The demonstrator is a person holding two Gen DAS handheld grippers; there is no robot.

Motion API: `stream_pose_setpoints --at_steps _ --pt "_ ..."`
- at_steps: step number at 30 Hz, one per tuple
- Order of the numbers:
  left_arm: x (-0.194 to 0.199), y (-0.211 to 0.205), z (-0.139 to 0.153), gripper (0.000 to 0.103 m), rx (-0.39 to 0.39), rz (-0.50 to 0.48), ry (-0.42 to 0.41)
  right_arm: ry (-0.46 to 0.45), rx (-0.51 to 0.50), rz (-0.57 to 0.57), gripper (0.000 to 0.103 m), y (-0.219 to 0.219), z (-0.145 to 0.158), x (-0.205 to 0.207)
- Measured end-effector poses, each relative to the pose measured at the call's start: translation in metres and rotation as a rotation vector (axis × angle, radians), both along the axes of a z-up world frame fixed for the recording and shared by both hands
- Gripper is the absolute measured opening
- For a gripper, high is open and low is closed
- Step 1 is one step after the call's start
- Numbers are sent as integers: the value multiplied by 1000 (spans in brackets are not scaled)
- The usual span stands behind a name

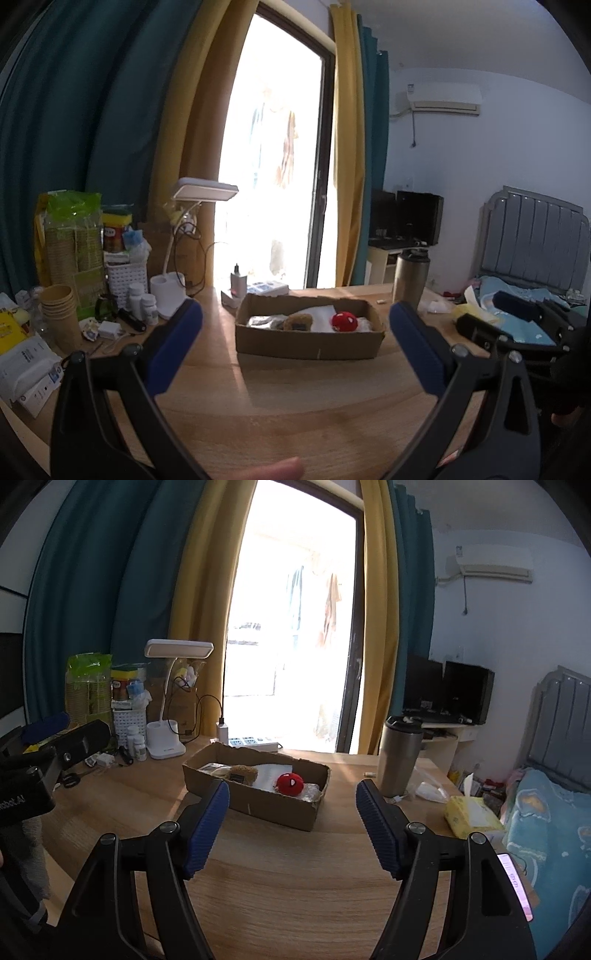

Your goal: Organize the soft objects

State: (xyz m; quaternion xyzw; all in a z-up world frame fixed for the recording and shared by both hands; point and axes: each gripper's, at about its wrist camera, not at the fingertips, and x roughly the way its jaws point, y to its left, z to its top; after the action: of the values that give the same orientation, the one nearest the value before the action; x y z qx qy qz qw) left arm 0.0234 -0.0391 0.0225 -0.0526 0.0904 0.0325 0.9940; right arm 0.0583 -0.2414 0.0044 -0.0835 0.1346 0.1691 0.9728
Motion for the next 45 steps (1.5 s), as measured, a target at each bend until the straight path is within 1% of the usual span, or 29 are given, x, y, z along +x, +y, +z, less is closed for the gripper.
stream_pose_setpoints --at_steps 5,14,45 --pt "-4 -5 -1 102 6 -12 1 -3 6 -8 75 -3 -2 -2" --pt "-6 -4 1 102 7 -5 -7 11 8 -7 75 -3 -3 2" --pt "-8 -2 3 102 5 -3 -8 11 6 -12 75 -3 -4 3"
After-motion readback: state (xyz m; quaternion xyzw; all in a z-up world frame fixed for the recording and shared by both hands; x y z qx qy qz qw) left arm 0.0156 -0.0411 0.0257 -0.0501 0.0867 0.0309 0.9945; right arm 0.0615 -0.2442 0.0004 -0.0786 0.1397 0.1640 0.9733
